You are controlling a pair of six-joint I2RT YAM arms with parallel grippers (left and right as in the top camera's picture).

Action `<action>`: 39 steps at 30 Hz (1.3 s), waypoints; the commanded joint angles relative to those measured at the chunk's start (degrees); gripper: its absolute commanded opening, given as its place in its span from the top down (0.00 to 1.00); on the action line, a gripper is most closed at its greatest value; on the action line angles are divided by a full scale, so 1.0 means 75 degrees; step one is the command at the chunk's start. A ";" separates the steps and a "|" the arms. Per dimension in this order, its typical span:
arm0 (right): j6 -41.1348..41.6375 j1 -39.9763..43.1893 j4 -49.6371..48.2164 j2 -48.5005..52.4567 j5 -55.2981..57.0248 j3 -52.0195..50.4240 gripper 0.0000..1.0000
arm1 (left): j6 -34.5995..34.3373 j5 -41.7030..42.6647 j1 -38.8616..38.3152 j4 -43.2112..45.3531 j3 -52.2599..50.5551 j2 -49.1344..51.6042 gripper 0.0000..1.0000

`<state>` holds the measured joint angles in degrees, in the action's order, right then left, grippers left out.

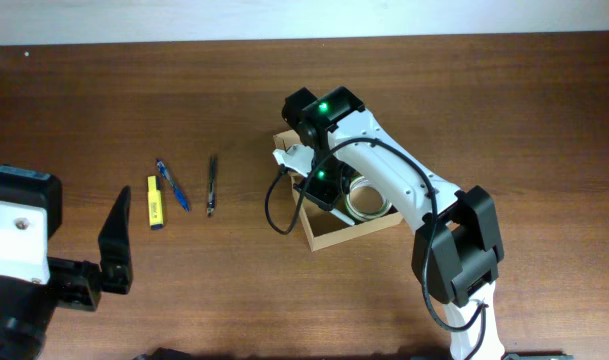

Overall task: Pack container
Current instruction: 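Lower the black marker into the box beside the tapes, release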

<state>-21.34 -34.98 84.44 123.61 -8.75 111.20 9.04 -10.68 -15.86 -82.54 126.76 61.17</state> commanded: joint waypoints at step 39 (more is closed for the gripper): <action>0.0131 0.0029 -0.0487 0.0067 0.0315 -0.0799 0.22 | 0.0128 -0.0038 -0.0271 0.0000 -0.0017 -0.0023 0.01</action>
<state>-20.93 -34.92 81.03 123.81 -7.09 105.51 9.06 -10.92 -17.56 -82.54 126.76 61.17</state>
